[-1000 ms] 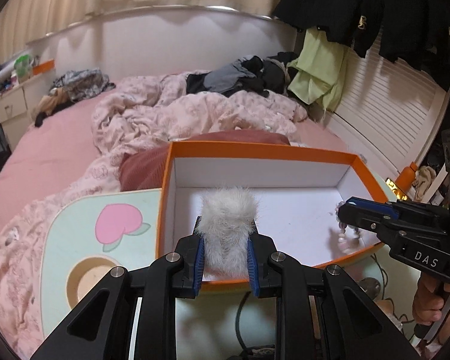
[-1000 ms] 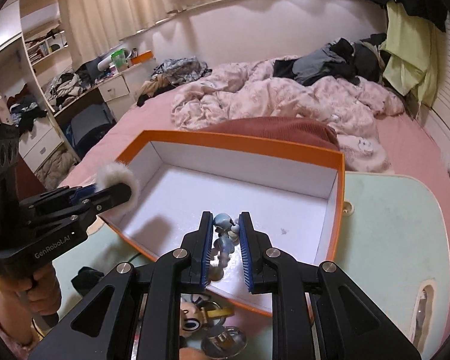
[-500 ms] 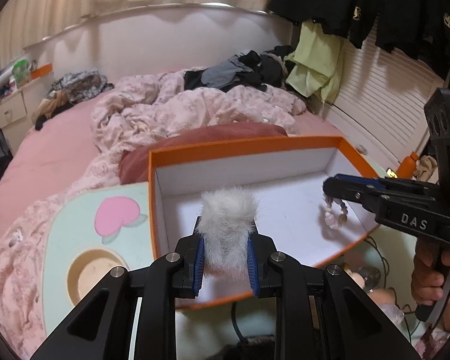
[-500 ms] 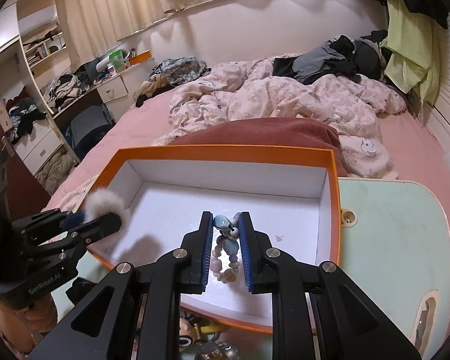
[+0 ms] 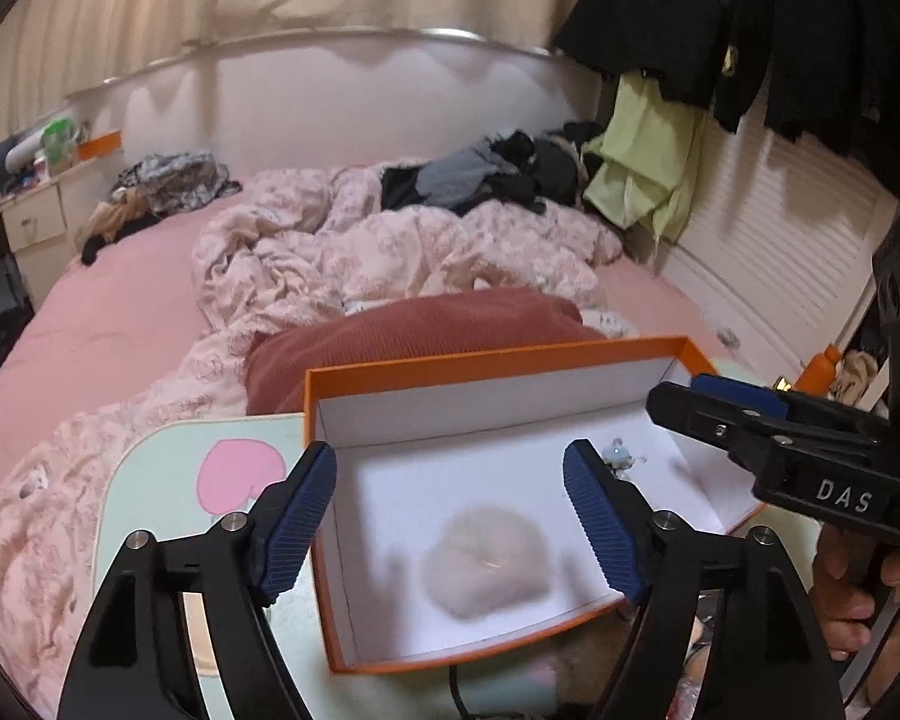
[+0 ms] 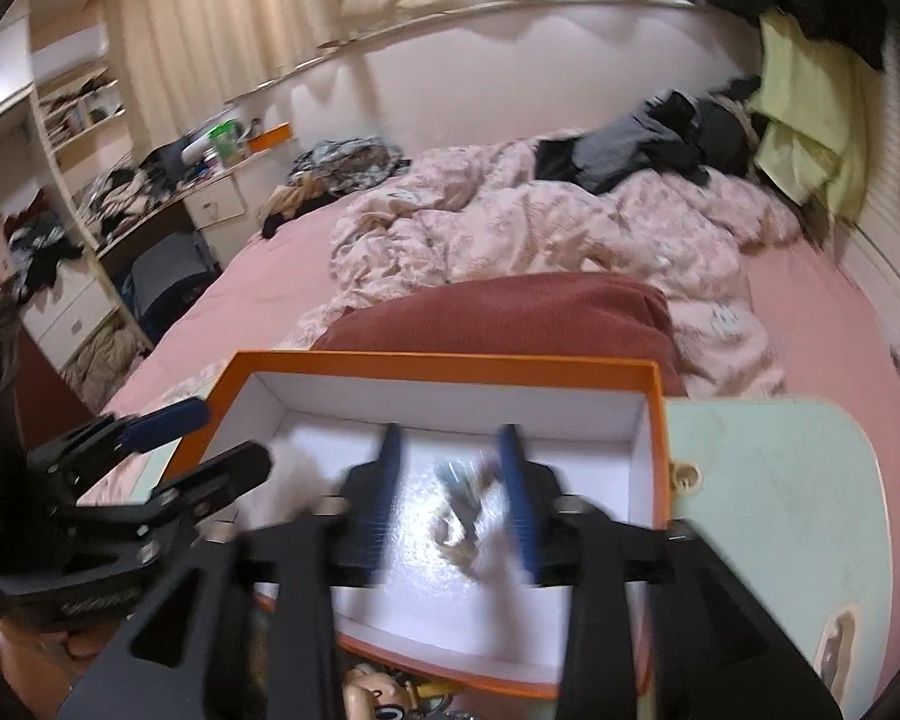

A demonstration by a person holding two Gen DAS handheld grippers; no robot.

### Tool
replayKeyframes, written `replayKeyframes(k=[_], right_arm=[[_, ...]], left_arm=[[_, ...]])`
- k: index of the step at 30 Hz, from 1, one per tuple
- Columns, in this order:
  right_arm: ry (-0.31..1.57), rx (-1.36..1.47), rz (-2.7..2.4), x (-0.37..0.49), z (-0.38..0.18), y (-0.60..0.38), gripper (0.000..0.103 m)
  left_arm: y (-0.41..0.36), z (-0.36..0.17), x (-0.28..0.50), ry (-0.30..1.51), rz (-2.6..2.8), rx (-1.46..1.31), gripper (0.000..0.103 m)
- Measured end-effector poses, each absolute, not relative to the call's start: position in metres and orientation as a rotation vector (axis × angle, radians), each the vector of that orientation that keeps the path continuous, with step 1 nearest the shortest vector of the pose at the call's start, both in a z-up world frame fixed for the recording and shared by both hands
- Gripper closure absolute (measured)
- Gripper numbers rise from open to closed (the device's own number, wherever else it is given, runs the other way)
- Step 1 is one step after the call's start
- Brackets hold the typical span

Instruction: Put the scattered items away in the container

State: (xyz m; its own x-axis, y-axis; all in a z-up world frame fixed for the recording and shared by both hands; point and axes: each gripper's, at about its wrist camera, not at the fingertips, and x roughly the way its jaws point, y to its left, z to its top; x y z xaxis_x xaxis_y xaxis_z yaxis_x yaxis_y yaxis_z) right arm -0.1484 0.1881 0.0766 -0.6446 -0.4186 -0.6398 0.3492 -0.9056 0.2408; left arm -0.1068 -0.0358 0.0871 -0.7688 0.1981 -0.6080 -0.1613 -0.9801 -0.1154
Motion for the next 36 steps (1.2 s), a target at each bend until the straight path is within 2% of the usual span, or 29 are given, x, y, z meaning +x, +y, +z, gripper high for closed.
replayKeyframes(k=[1,7,11,18,22,27,34,36], right_arm=[[-0.152,0.995,-2.527,-0.145,0.078,0.192,0.045],[-0.12,0.921,-2.56,-0.111,0.091,0.204,0.044],[-0.089,0.881,-2.561,-0.071,0.09,0.208,0.039],[0.042,0.911,-2.514,-0.001,0.067,0.207,0.037],[0.115,0.963,-2.51,0.027,0.044,0.212,0.036],[0.218,1.018,-2.526,0.043,0.018,0.213,0.035],[0.217,1.073,-2.557,0.038,0.006,0.217,0.035],[0.226,1.099,-2.597,0.036,0.001,0.219,0.024]], left_arm=[[-0.037,0.089,-0.103,-0.078,2.792,-0.958,0.018],[-0.043,0.096,-0.062,-0.046,2.805,-0.923,0.006],[-0.044,0.084,-0.025,-0.086,2.731,-0.973,0.005],[-0.039,0.053,0.046,0.01,2.694,-0.992,0.005],[-0.045,0.035,0.074,-0.025,2.739,-0.994,0.005],[-0.048,0.013,0.082,-0.079,2.728,-1.038,0.005],[-0.044,0.004,0.085,-0.118,2.699,-1.015,0.001],[-0.045,0.004,0.085,-0.123,2.7,-1.005,0.001]])
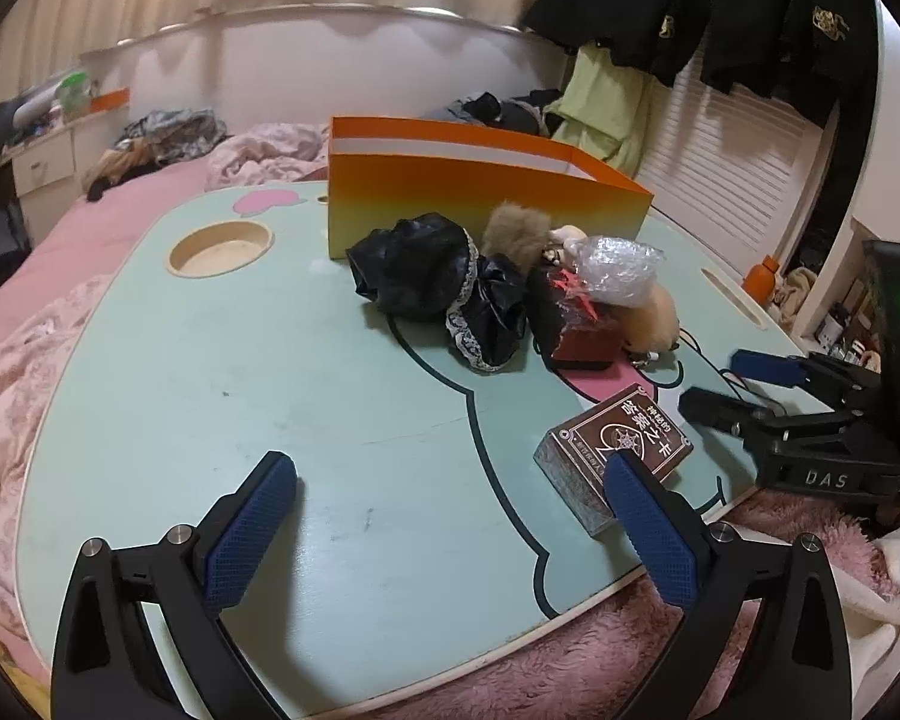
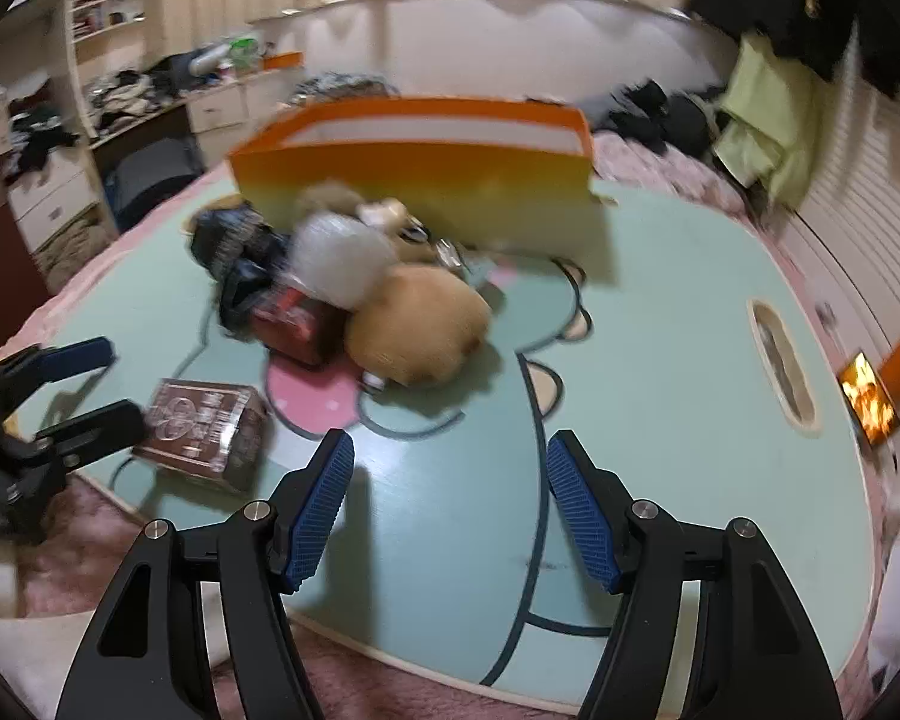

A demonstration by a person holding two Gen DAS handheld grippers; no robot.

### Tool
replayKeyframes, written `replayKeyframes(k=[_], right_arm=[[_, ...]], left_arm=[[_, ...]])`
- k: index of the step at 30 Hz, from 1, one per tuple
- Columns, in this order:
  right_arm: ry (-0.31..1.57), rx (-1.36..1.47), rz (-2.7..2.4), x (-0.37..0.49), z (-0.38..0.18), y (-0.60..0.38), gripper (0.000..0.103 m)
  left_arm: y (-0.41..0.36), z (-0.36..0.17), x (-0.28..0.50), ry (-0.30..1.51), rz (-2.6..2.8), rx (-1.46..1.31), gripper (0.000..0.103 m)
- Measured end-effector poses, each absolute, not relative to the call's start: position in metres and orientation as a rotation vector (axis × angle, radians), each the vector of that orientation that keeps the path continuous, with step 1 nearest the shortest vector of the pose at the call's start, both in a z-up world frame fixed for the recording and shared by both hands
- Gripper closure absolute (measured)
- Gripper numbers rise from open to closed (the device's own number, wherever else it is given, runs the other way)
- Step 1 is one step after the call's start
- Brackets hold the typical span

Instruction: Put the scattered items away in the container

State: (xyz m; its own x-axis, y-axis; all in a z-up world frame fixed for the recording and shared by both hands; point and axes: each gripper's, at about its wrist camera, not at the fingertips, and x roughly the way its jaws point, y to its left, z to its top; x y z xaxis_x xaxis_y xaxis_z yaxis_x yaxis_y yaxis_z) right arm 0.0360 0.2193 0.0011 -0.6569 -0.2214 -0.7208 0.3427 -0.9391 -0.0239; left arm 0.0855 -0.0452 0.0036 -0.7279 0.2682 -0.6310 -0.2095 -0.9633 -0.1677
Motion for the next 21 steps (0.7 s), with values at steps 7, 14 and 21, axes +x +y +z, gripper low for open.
replayKeyframes(k=[7,14,21], right_arm=[[0.206,1.104,-2.618,0.034,-0.001,0.225,0.016],[0.161,1.088,-2.614,0.038,0.0,0.227,0.016],[-0.011,1.06,-2.623,0.036,0.003,0.249,0.016]], left_arm=[[-0.047,0.006,0.09,-0.162,2.681,-0.963,0.001],[-0.014,0.023,0.097,0.041,2.608,-0.85,0.001],[0.02,0.023,0.083,0.224,2.538,-0.862,0.001]])
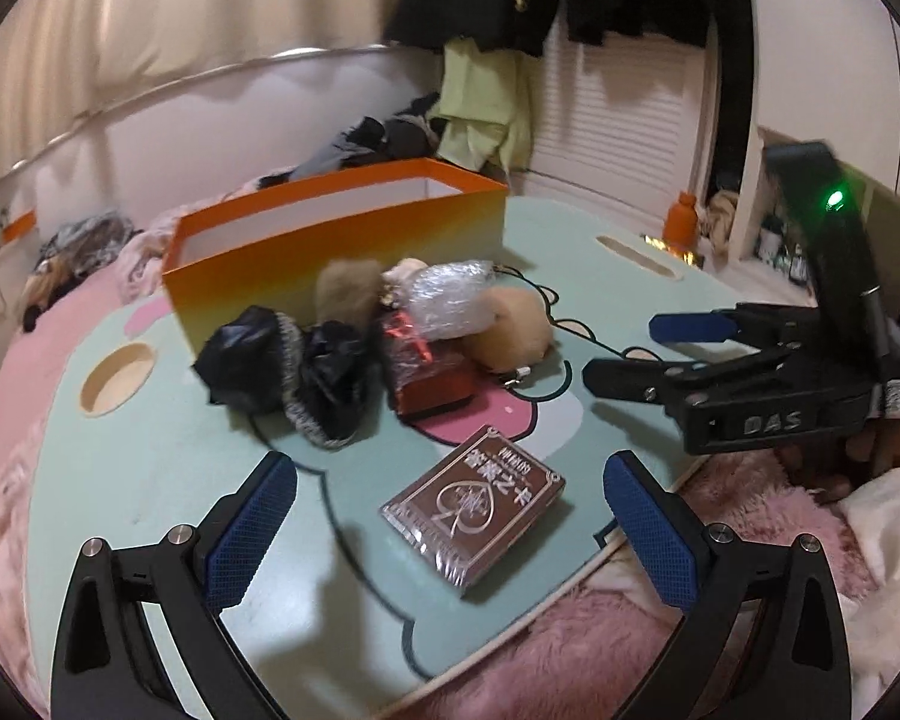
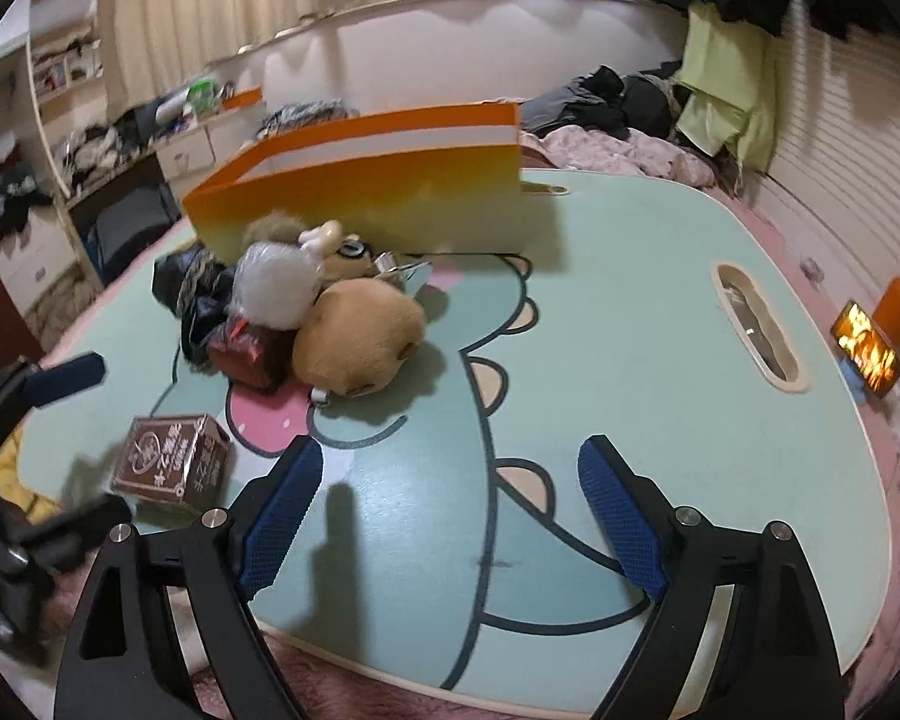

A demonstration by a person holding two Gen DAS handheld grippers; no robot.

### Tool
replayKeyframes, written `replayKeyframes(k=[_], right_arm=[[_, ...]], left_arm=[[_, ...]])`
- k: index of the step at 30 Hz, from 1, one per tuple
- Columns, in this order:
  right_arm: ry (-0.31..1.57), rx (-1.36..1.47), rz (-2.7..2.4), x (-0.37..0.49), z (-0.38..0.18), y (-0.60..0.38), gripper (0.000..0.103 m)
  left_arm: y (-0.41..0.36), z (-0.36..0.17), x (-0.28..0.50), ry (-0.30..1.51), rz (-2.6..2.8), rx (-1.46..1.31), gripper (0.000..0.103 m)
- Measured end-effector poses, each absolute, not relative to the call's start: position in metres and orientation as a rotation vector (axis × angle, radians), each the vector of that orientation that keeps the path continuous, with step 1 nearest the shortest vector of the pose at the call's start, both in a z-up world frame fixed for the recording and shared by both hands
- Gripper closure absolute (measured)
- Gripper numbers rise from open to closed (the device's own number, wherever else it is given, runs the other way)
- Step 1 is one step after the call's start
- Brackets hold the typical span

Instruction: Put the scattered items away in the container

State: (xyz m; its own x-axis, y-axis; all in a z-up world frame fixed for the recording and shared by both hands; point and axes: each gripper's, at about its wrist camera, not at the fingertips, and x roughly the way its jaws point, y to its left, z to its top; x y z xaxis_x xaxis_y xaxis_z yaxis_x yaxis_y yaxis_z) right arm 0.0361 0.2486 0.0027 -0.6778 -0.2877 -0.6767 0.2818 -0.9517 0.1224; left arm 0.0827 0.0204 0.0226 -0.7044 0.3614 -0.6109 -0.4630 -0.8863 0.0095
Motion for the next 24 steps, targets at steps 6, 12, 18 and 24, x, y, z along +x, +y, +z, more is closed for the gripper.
replayKeyframes(k=[6,12,18,24], right_arm=[[-0.045,1.052,-2.622,0.035,0.005,0.253,0.016],[-0.015,1.063,-2.591,0.029,0.007,0.246,0.016],[0.089,1.02,-2.583,0.016,0.014,0.227,0.016],[0.22,1.028,-2.533,0.002,0.011,0.199,0.016]], left_arm=[[0.025,0.011,0.072,0.216,2.471,-0.942,0.03],[0.018,0.006,0.078,0.192,2.486,-0.897,0.037],[0.015,0.004,0.08,0.183,2.515,-0.895,0.037],[0.014,0.004,0.081,0.184,2.521,-0.896,0.037]])
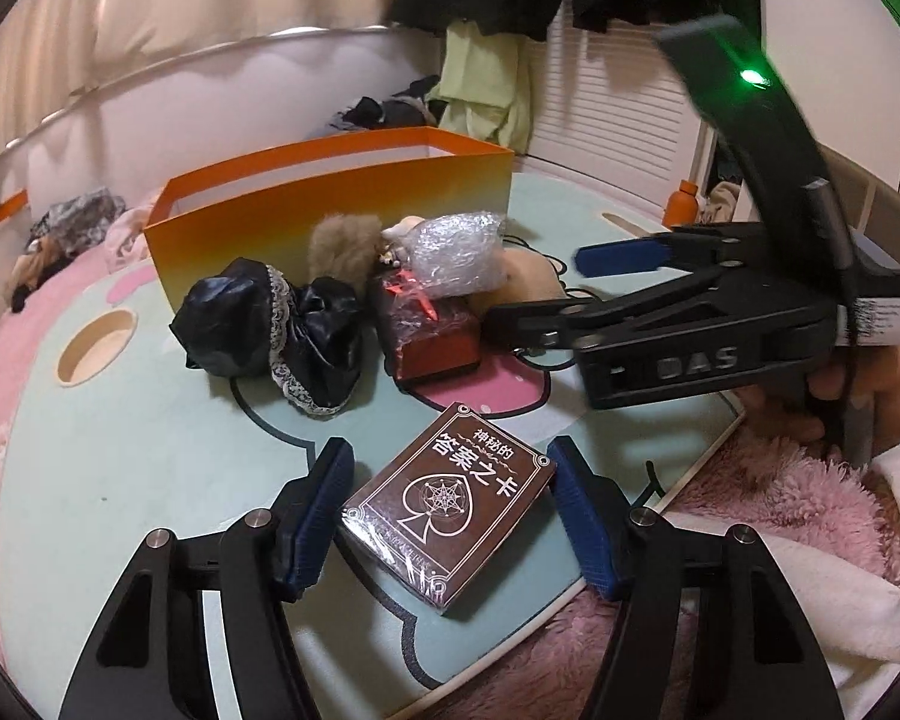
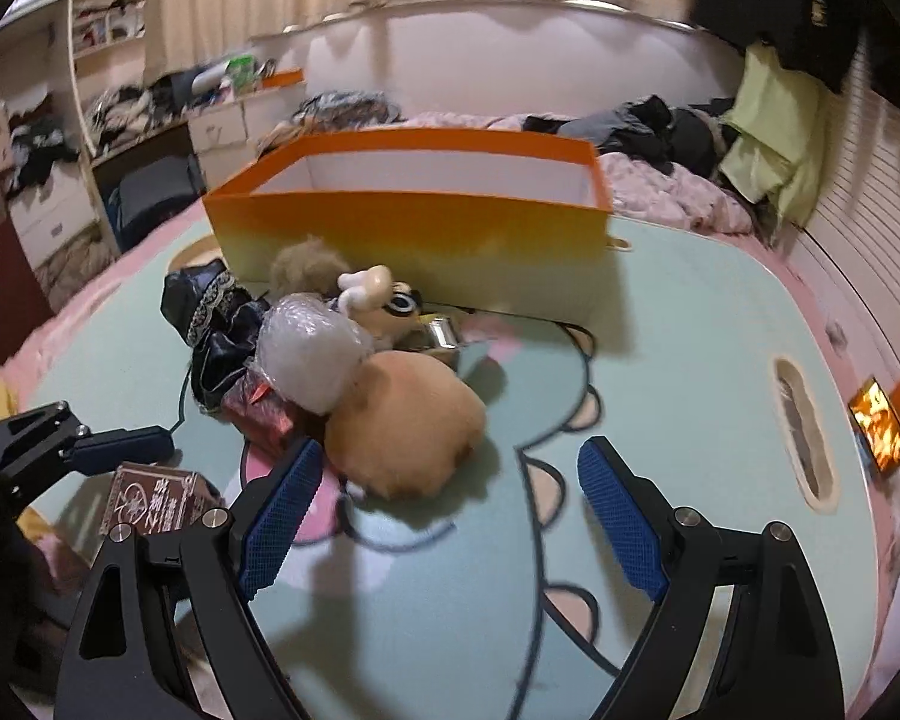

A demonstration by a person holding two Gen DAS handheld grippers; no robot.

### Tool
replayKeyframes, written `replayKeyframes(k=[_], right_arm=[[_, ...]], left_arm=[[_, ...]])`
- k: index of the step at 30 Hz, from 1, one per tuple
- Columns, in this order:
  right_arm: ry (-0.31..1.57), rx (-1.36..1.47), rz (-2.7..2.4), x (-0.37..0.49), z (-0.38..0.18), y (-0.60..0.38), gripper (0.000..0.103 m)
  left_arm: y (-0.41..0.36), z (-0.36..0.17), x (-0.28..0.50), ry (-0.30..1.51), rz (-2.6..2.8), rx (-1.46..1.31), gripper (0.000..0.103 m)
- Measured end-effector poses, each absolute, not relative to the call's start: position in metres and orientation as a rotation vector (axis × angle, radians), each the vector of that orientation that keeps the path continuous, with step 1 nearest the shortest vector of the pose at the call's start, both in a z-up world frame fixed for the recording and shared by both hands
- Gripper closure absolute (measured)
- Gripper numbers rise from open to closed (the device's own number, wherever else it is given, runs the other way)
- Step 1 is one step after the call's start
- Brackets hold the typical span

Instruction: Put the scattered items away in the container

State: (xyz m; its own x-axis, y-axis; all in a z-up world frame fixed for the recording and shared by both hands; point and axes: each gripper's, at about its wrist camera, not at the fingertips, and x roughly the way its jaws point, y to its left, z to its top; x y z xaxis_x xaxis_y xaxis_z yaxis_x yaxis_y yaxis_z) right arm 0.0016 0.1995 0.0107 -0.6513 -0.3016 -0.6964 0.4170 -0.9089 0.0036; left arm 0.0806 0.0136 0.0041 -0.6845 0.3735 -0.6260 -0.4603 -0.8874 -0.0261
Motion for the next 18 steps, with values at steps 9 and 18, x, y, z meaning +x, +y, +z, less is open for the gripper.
replayKeyframes(k=[9,18], right_arm=[[0.177,1.023,-2.502,0.011,0.004,0.206,0.055],[0.043,0.935,-2.635,0.052,0.011,0.244,0.055]], left_arm=[[0.011,0.004,0.08,0.161,2.534,-0.891,0.037],[0.01,0.004,0.077,0.151,2.536,-0.897,0.037]])
